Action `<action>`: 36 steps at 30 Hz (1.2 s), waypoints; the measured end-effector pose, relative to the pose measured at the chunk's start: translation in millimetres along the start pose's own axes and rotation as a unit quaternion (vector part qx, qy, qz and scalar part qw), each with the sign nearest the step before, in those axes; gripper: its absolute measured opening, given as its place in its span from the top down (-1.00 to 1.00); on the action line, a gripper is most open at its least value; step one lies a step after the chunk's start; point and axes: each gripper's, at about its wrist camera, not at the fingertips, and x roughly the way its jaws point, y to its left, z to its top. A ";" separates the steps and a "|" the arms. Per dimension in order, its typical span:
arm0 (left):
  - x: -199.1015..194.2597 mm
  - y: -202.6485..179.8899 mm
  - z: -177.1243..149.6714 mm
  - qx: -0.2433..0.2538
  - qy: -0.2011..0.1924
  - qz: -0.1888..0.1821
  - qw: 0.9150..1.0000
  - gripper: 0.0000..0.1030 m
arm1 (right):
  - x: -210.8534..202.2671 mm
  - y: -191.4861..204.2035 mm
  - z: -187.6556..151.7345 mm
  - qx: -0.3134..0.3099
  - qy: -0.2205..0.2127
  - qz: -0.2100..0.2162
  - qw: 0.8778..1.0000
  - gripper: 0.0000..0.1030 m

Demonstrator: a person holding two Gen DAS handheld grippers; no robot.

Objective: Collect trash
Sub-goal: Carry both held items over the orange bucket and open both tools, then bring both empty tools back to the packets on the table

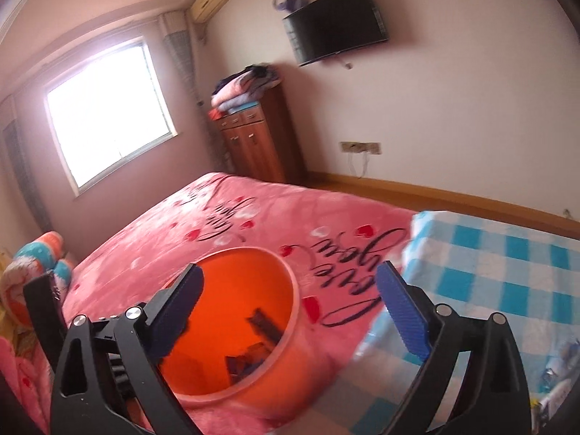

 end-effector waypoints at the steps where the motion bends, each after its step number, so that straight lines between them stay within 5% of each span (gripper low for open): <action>1: -0.9 -1.1 0.2 0.000 0.000 0.000 1.000 -0.86 | -5.9 -5.8 -2.4 0.002 -0.004 -0.006 1.000 -0.84; 14: -14.4 -43.8 -3.1 0.028 -0.002 -0.010 1.000 -0.88 | -60.6 -52.7 -46.2 0.005 -0.025 -0.090 0.996 -0.84; 36: -26.6 -160.4 -41.0 0.126 0.026 -0.066 0.989 -0.89 | -139.4 -111.1 -99.5 0.015 -0.060 -0.175 0.983 -0.85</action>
